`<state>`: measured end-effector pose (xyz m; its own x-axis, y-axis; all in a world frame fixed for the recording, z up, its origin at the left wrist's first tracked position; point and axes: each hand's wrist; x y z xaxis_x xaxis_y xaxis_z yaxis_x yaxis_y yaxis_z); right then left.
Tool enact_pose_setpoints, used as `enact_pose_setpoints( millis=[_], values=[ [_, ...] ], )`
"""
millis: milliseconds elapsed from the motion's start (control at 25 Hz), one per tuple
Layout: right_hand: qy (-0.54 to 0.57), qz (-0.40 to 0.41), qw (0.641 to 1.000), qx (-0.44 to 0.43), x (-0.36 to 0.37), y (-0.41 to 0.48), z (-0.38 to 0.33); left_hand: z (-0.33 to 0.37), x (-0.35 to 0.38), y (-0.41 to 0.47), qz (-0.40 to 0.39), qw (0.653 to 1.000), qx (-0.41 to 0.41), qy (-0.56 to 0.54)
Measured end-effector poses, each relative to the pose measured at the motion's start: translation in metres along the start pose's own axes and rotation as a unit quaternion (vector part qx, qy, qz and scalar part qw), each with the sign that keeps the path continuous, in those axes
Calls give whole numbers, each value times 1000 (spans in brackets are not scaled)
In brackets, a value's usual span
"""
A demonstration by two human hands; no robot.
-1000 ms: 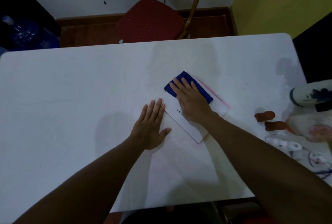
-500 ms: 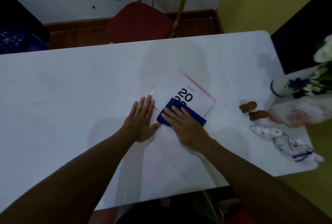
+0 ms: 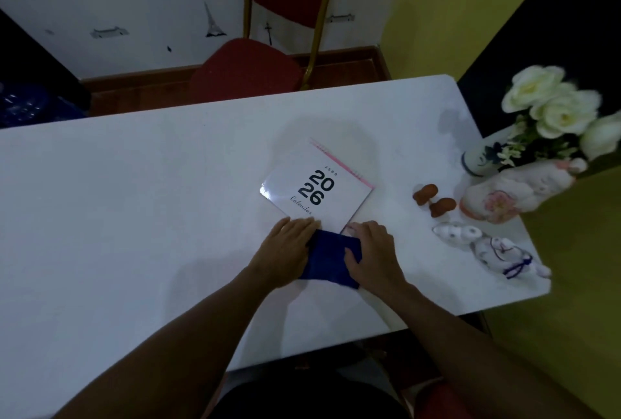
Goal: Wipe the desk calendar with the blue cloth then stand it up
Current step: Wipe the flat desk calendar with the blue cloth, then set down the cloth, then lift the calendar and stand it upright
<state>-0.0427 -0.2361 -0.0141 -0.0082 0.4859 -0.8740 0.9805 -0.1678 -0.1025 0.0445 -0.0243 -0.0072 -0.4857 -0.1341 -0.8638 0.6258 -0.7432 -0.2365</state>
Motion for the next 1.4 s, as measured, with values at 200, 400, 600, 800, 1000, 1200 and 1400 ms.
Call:
enact_pose_setpoints(
  millis=[200,400,600,800,1000,1200,1400],
  values=[
    [24,-86,996,1,-15,11,-4,14,-1,7,30,997,-71,22],
    [124,-125,983,-53,-29,7,-8,11,-24,-10,-12,991,-82,-103],
    [34,-24,971,-233,-30,-29,3,15,-20,-53,20,995,-36,-95],
    [-55,-140,957,-250,2,-80,24,16,31,-88,-62,998,-20,-25],
    [-166,-121,948,-245,21,-82,19,23,56,-91,-46,997,-52,44],
    [-175,-124,943,-253,15,-81,17,25,61,-93,-43,995,-48,73],
    [-38,-72,984,-160,2,-60,-5,11,28,-71,27,998,-58,16]
  ],
)
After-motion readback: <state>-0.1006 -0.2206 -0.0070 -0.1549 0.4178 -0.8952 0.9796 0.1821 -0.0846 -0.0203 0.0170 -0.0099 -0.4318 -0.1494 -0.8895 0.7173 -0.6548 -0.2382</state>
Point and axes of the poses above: each hand's wrist, its own y-axis towards the middle knuckle, its own x-axis out of the palm, z = x × y, and after that the axes turned 1 degree about -y, right-handed
